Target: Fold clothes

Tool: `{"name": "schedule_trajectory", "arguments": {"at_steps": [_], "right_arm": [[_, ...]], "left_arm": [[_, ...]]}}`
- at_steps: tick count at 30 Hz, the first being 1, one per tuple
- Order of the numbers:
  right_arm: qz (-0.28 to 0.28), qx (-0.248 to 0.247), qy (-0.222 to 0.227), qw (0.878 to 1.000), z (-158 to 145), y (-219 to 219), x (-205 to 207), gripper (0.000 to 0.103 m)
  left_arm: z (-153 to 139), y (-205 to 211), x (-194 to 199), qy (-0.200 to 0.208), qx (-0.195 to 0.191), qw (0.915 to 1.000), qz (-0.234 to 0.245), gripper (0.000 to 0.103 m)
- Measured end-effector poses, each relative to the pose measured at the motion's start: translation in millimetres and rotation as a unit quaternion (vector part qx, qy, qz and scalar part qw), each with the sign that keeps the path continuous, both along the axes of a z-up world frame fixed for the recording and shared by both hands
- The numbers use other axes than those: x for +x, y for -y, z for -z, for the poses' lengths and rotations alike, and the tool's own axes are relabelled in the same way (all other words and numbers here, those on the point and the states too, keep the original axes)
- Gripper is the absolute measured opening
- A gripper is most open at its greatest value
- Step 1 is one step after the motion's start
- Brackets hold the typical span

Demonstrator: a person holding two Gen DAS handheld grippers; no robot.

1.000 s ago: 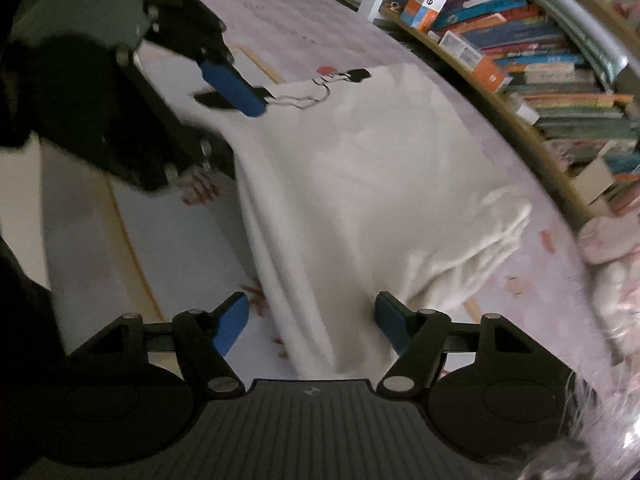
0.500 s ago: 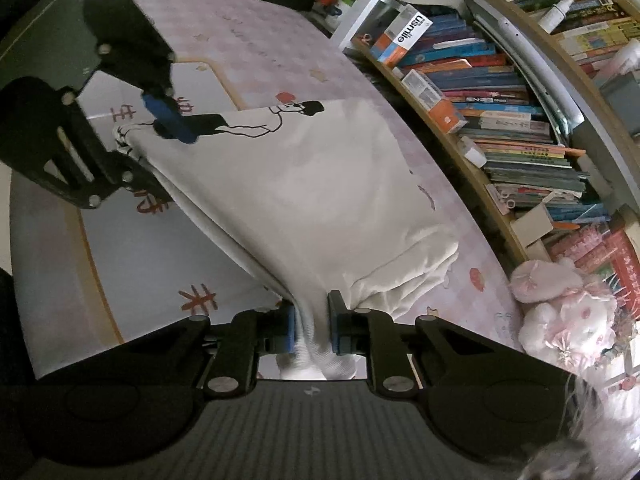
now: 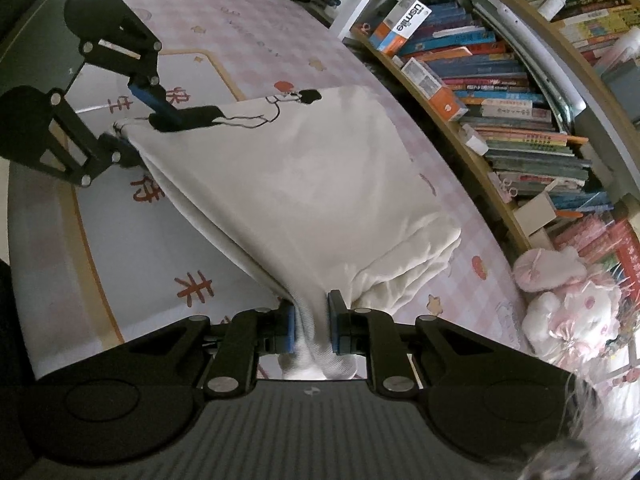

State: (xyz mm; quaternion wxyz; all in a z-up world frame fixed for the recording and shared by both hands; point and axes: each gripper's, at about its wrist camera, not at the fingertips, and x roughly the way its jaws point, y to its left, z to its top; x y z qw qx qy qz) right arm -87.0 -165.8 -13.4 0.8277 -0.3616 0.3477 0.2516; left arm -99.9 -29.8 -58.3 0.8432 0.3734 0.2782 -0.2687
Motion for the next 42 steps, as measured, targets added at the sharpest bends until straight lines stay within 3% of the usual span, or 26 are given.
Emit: {"name": "schedule_trajectory", "arguments": {"at_steps": [7, 11, 16, 24, 27, 32, 35, 38, 42], "right_arm": [[0.001, -0.014, -0.008, 1.0, 15, 1, -4, 0.017], [-0.011, -0.039, 0.002, 0.999, 27, 2, -11, 0.031], [-0.051, -0.084, 0.02, 0.995, 39, 1, -21, 0.031], [-0.08, -0.098, 0.027, 0.992, 44, -1, -25, 0.024], [-0.081, -0.094, 0.021, 0.992, 42, 0, -23, 0.02], [-0.063, -0.068, -0.001, 0.996, 33, 2, -16, 0.016], [-0.055, -0.054, -0.012, 0.997, 26, 4, -13, 0.015], [-0.049, -0.038, -0.033, 0.998, 16, 8, -11, 0.014], [-0.036, 0.005, -0.093, 0.995, -8, 19, -10, 0.014]], "left_arm": [[1, -1, 0, -0.003, 0.008, 0.9998, 0.02, 0.025], [2, -1, -1, -0.001, 0.018, 0.9994, 0.031, 0.025], [-2, -9, 0, -0.011, 0.011, 0.9994, 0.03, 0.028], [-2, -18, 0, -0.014, 0.012, 0.9991, 0.038, 0.029], [-3, -19, 1, -0.019, 0.012, 0.9987, 0.045, 0.026], [-5, -17, 7, -0.047, 0.023, 0.9968, 0.06, 0.01], [-15, -19, 8, -0.062, 0.019, 0.9955, 0.069, 0.005], [-28, -21, 8, -0.076, 0.01, 0.9939, 0.079, 0.004], [-48, -27, 5, -0.096, -0.003, 0.9912, 0.091, 0.004]]}}
